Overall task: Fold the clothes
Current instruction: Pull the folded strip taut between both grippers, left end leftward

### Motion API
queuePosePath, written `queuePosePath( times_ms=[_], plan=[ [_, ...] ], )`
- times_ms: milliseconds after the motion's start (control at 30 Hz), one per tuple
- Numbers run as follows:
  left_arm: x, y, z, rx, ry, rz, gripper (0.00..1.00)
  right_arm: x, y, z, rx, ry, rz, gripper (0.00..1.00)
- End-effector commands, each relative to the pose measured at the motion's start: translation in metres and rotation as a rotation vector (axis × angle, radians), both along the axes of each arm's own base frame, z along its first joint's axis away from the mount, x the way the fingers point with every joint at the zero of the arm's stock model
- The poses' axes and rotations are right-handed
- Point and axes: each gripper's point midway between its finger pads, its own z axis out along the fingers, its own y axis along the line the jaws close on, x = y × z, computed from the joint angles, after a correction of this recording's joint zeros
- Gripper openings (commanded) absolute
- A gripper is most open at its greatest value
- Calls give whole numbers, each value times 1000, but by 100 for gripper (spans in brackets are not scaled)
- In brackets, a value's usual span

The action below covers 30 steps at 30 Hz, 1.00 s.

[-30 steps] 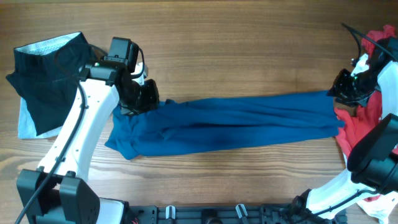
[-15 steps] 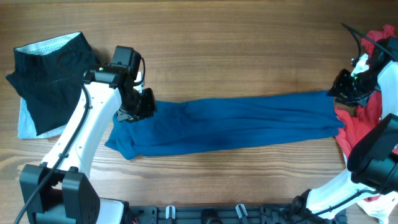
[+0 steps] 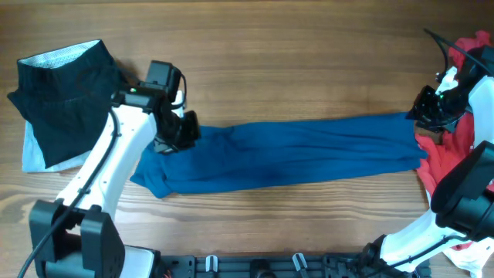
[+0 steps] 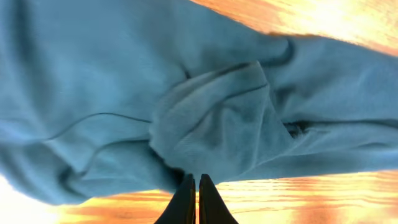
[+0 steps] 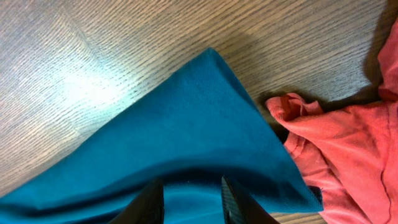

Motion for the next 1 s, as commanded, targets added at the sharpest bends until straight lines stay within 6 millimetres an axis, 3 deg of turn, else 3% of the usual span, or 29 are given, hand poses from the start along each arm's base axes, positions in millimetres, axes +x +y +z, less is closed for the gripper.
queuePosePath(
  times_ms=[0,100,167,200,267,433,600,767,967],
  plan=[
    [-18,-20,-29,-67,52,-34,4,-1,1,6,-4,-18,3,31],
    [-24,-18,-52,-54,43,-36,4,-1,2,6,-2,-14,3,31],
    [-23,-5,-65,17,26,0,4,-5,0,6,-13,3,1,31],
    [-20,10,-72,92,10,56,5,-12,-4,4,-39,36,-3,37],
    [-16,21,-77,137,-11,106,6,-18,-8,3,-69,68,-5,54],
    [-8,29,-78,139,-26,159,11,-23,-11,3,-86,90,-1,79],
    [-5,32,-78,134,-31,179,25,-24,-10,2,-85,93,24,80],
    [-12,31,-83,127,2,176,27,-30,-7,-10,-77,110,25,82],
    [-12,37,-111,163,28,182,25,-39,-3,-30,-68,128,24,84]
  ],
)
